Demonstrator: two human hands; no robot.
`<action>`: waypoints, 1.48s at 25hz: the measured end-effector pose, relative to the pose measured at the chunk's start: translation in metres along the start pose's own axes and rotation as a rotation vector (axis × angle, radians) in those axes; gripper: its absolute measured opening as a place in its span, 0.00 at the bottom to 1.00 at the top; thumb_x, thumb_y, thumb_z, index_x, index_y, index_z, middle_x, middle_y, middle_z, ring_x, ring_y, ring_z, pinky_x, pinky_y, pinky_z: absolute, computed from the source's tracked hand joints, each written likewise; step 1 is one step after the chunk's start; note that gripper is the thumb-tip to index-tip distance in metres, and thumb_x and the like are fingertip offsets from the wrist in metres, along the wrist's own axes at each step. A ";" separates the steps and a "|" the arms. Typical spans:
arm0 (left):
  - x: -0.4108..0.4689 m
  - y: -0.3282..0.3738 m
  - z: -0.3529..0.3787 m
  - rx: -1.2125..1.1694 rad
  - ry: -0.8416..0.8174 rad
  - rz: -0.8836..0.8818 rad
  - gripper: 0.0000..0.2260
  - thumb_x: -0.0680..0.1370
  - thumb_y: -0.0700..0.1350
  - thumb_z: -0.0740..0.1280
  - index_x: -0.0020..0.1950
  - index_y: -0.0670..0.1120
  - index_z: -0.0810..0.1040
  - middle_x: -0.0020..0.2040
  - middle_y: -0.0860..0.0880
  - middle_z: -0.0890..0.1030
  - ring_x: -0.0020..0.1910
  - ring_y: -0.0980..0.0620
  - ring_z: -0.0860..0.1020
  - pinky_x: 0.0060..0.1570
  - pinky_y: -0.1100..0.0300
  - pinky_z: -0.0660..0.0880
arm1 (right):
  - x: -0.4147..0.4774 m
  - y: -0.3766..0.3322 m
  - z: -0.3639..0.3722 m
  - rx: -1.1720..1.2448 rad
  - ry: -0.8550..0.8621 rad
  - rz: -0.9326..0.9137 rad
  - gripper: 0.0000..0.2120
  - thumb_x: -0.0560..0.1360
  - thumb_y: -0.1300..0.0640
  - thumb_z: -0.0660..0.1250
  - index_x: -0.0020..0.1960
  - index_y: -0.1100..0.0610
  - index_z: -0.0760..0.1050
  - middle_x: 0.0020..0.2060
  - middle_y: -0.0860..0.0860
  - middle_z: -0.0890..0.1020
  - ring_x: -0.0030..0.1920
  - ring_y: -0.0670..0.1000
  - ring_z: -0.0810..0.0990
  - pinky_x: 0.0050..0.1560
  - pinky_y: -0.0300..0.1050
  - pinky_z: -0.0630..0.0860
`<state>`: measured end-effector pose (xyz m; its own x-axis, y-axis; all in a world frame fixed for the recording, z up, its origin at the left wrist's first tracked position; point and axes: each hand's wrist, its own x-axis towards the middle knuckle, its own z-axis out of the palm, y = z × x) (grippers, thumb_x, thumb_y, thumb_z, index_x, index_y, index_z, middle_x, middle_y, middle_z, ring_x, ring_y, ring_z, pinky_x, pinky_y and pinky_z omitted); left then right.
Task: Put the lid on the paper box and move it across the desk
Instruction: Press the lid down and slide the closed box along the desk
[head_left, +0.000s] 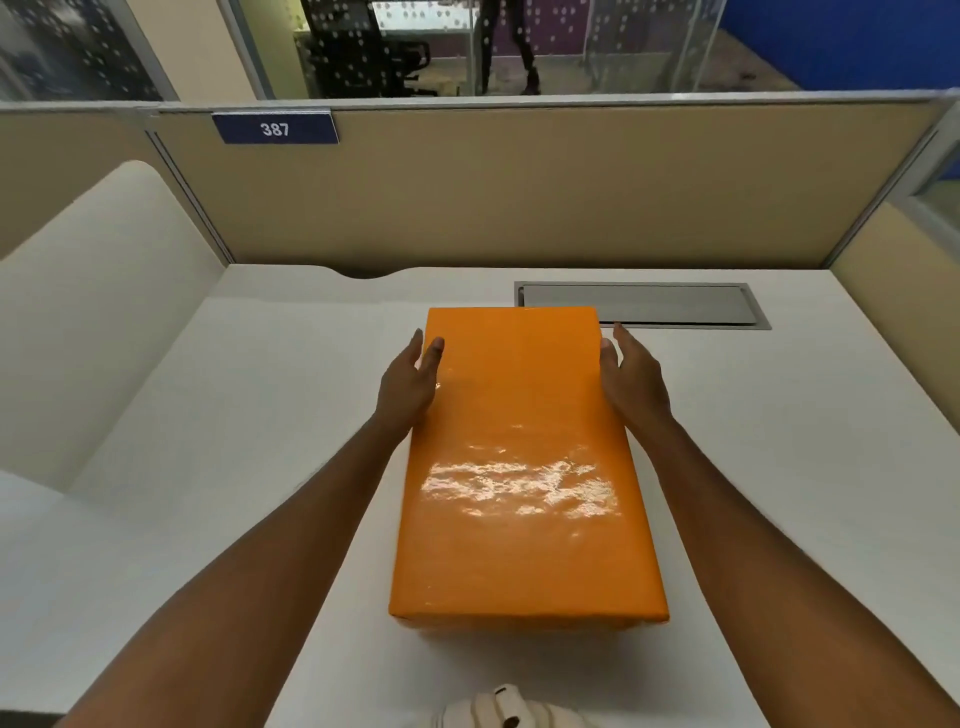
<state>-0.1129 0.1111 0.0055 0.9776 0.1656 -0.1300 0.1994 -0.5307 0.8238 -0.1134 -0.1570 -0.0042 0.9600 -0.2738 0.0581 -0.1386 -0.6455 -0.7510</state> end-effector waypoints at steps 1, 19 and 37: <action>-0.009 -0.003 -0.001 -0.021 -0.007 -0.044 0.29 0.79 0.60 0.55 0.77 0.49 0.57 0.76 0.43 0.64 0.73 0.40 0.64 0.69 0.41 0.61 | -0.012 0.004 -0.002 0.009 -0.031 0.012 0.24 0.79 0.46 0.53 0.72 0.56 0.61 0.71 0.56 0.67 0.70 0.60 0.66 0.66 0.58 0.65; -0.146 -0.055 -0.007 -0.388 -0.244 -0.212 0.26 0.77 0.62 0.57 0.74 0.67 0.54 0.72 0.53 0.68 0.56 0.53 0.78 0.41 0.60 0.80 | -0.144 0.051 -0.025 0.595 -0.441 0.300 0.27 0.76 0.37 0.47 0.73 0.37 0.44 0.75 0.47 0.57 0.71 0.57 0.63 0.67 0.65 0.64; -0.124 -0.076 -0.025 -0.489 -0.212 -0.203 0.23 0.77 0.60 0.61 0.71 0.68 0.60 0.63 0.56 0.76 0.49 0.55 0.82 0.33 0.66 0.78 | -0.149 0.023 -0.007 0.619 -0.387 0.382 0.29 0.72 0.36 0.55 0.71 0.34 0.52 0.70 0.49 0.67 0.62 0.59 0.74 0.56 0.63 0.75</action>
<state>-0.2511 0.1519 -0.0271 0.9252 0.0271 -0.3785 0.3794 -0.0506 0.9238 -0.2614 -0.1360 -0.0262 0.9052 -0.0569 -0.4211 -0.4226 -0.0168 -0.9061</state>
